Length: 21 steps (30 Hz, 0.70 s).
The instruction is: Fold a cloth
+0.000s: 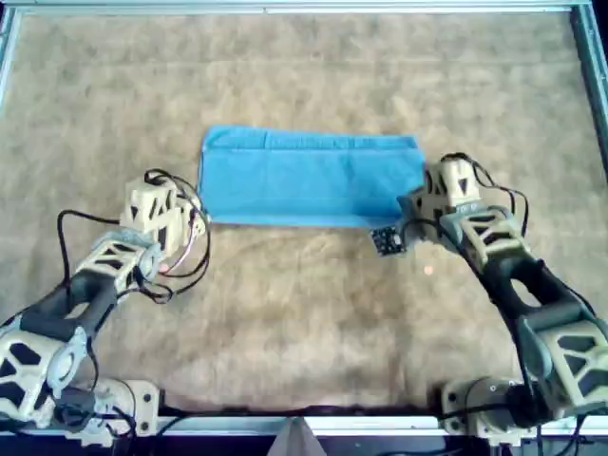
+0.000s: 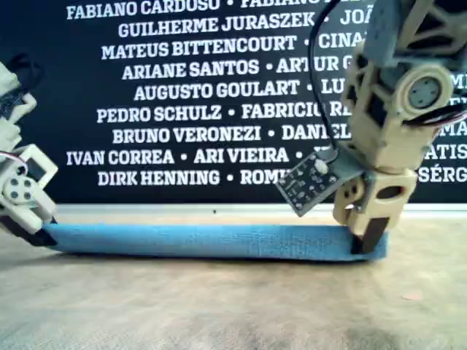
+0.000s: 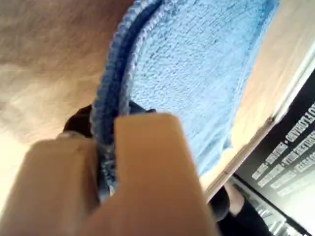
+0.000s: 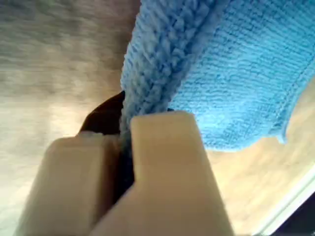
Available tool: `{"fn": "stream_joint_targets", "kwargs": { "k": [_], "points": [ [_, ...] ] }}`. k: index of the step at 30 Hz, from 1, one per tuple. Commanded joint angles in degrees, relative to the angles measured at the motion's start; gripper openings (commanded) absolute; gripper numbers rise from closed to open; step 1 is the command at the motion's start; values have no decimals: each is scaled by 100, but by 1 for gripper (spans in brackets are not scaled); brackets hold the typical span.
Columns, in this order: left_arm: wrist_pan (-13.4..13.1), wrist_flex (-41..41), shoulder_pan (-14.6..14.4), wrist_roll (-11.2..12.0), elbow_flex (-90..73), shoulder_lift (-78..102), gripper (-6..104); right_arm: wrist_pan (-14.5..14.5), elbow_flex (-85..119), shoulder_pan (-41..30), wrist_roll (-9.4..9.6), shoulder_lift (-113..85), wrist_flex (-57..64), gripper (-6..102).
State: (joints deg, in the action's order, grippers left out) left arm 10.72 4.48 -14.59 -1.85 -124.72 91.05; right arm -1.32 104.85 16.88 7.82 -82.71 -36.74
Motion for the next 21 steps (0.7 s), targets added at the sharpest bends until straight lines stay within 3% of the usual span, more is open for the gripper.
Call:
{"fn": "stream_joint_targets", "kwargs": {
  "k": [1, 21],
  "points": [
    [18, -88, 70, 26, -53, 387, 0, 18, 105, -26, 26, -686, -18, -2],
    [26, -88, 62, -26, -773, 396, 0, 26, 290, -9, 26, -545, -18, -1]
  ]
}}
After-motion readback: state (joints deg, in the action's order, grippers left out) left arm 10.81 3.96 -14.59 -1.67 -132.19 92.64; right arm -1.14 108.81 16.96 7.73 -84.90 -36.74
